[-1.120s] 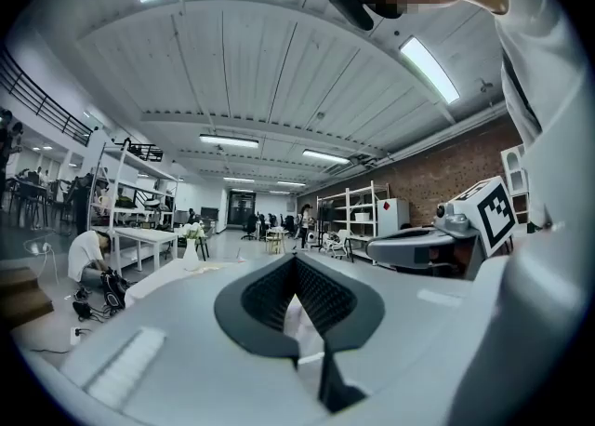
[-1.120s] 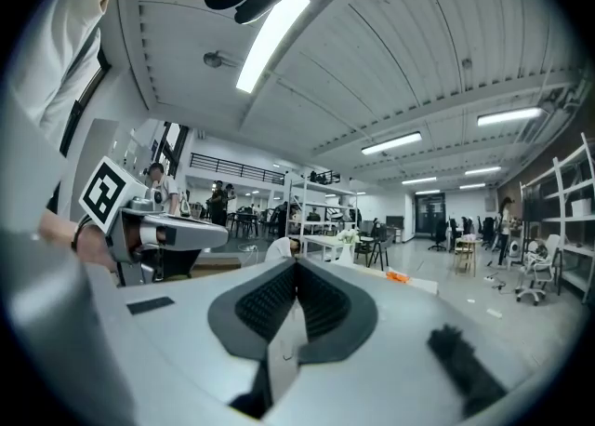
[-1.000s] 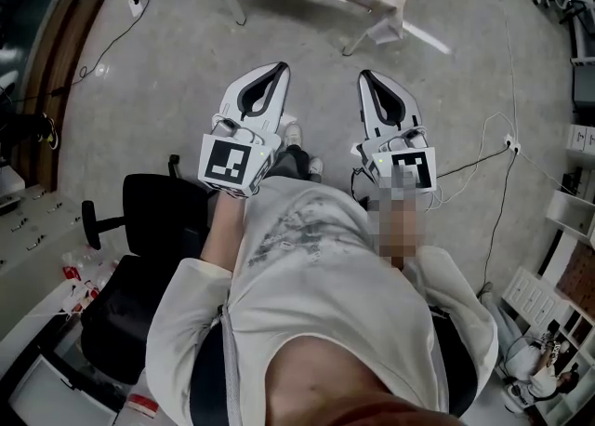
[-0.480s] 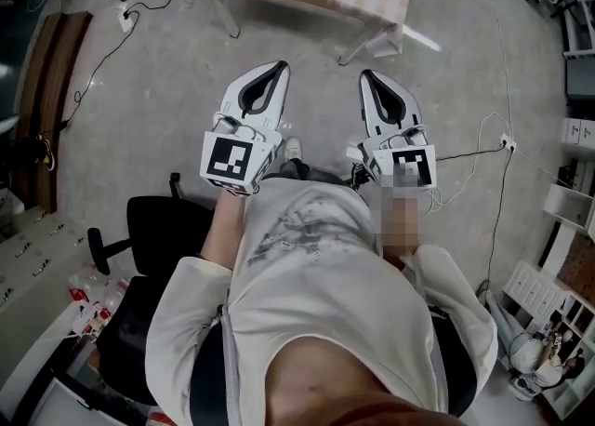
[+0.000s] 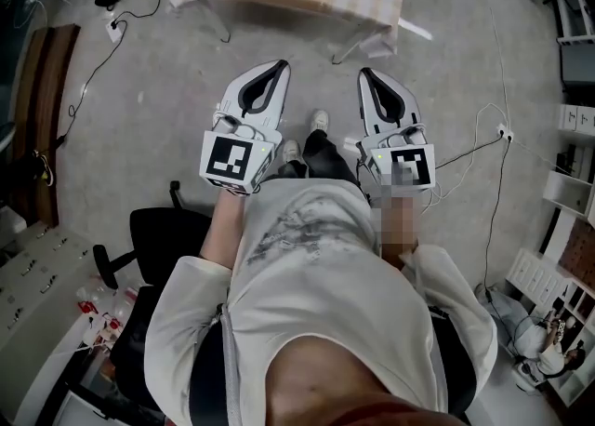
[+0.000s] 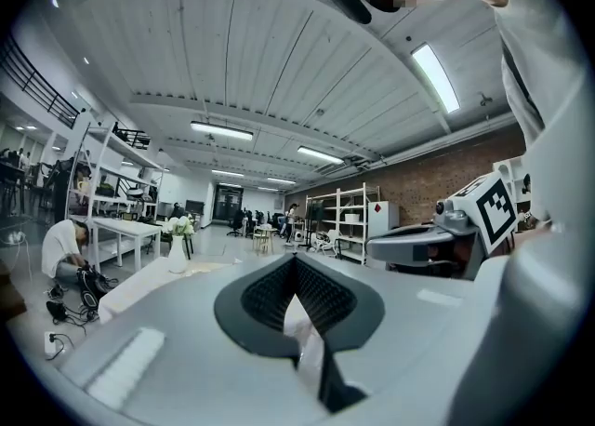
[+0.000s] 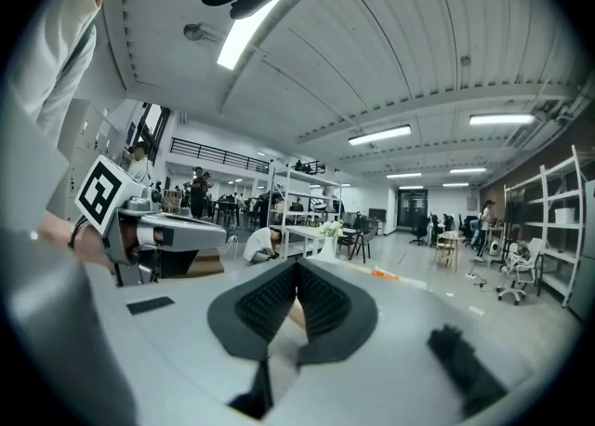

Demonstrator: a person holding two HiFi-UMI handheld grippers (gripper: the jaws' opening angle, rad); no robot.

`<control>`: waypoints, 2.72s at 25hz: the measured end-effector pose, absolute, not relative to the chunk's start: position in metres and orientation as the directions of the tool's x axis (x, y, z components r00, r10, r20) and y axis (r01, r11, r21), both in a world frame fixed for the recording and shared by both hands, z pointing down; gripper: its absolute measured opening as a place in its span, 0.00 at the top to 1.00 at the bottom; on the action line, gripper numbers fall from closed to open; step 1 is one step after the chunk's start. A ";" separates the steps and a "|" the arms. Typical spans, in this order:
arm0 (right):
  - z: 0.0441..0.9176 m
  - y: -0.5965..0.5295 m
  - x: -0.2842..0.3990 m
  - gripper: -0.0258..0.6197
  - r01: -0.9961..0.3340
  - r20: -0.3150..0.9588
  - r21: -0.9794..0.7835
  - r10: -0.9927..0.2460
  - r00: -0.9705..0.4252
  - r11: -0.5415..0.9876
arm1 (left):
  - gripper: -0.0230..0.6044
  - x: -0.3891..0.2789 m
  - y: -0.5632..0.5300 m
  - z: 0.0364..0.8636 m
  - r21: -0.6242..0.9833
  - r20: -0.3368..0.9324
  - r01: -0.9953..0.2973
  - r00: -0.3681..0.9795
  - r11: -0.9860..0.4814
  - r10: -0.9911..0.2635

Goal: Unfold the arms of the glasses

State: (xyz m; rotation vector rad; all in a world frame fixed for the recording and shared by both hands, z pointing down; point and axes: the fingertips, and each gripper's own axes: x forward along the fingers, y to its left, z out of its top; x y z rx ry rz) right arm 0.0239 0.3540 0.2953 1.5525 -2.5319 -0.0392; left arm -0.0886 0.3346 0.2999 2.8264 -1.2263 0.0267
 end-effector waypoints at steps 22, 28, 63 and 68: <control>0.305 0.235 0.071 0.93 -0.852 0.120 0.080 -0.854 -0.507 0.517 | 0.95 -0.038 0.225 0.308 0.025 0.069 -0.771 0.636 -0.636 -0.768; 0.303 0.208 0.084 0.93 -0.841 0.113 0.074 -0.842 -0.527 0.536 | 0.95 -0.024 0.198 0.304 0.011 0.078 -0.782 0.621 -0.623 -0.780; 0.316 0.074 0.084 0.93 -0.855 0.143 0.061 -0.852 -0.503 0.515 | 0.95 -0.018 0.062 0.314 0.011 0.102 -0.756 0.652 -0.654 -0.752; 0.324 0.043 0.074 0.93 -0.857 0.169 0.061 -0.852 -0.496 0.511 | 0.95 -0.027 0.032 0.320 0.029 0.107 -0.745 0.665 -0.666 -0.739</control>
